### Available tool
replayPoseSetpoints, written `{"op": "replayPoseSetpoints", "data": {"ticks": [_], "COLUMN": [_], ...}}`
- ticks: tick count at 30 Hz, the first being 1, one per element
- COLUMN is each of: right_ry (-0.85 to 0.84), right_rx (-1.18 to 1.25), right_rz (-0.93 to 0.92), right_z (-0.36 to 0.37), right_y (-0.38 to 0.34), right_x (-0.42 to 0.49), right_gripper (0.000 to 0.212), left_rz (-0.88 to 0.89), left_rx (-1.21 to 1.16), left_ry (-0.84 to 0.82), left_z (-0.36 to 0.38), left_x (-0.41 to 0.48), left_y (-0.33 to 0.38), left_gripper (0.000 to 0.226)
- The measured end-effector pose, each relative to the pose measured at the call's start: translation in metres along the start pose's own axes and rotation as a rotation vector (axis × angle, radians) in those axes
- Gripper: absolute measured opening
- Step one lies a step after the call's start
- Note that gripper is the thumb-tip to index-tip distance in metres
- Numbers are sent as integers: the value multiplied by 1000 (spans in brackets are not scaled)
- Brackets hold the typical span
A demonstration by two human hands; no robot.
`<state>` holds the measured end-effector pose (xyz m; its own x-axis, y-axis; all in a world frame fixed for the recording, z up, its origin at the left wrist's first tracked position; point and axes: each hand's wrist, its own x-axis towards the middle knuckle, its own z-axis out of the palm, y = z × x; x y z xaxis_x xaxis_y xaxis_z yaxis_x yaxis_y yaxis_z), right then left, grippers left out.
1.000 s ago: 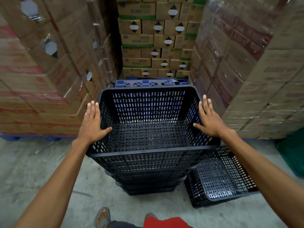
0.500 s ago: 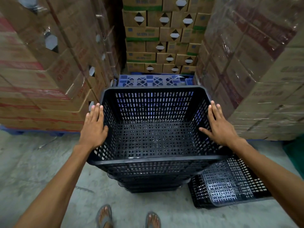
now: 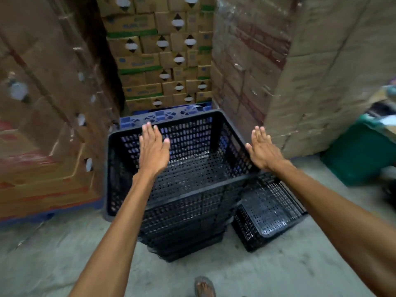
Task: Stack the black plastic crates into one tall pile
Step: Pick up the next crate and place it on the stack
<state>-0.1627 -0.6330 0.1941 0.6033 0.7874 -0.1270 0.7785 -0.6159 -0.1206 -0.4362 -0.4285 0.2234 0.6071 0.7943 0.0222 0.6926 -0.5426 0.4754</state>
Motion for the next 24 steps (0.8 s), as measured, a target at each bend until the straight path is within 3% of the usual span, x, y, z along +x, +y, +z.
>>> {"op": "replayPoseSetpoints", "data": {"ticks": [4,9,12,19,24], "right_ry": [14,22,10,-44,-148], "right_rx": [71,80,93,171,237], "right_rz": [197,377,452,494,437], "right_z": [7,22,40,91,131], "right_y": [52,117,143,212,294], "right_x": [-74,-148,-182,-199,-142], "right_gripper": [66,64,65,63,63], "left_rz": [342,629,598,381,83], "left_rx": [-233,-278,-237,-162,-241], "left_ry": [-130,-358,-539,-775,-790], "left_z": [27,118,186,305,394], "left_x": [-25,-97,-134,-151,-137], "left_y": [116,205,213,231,239], "left_gripper": [61,57,57,59,54]}}
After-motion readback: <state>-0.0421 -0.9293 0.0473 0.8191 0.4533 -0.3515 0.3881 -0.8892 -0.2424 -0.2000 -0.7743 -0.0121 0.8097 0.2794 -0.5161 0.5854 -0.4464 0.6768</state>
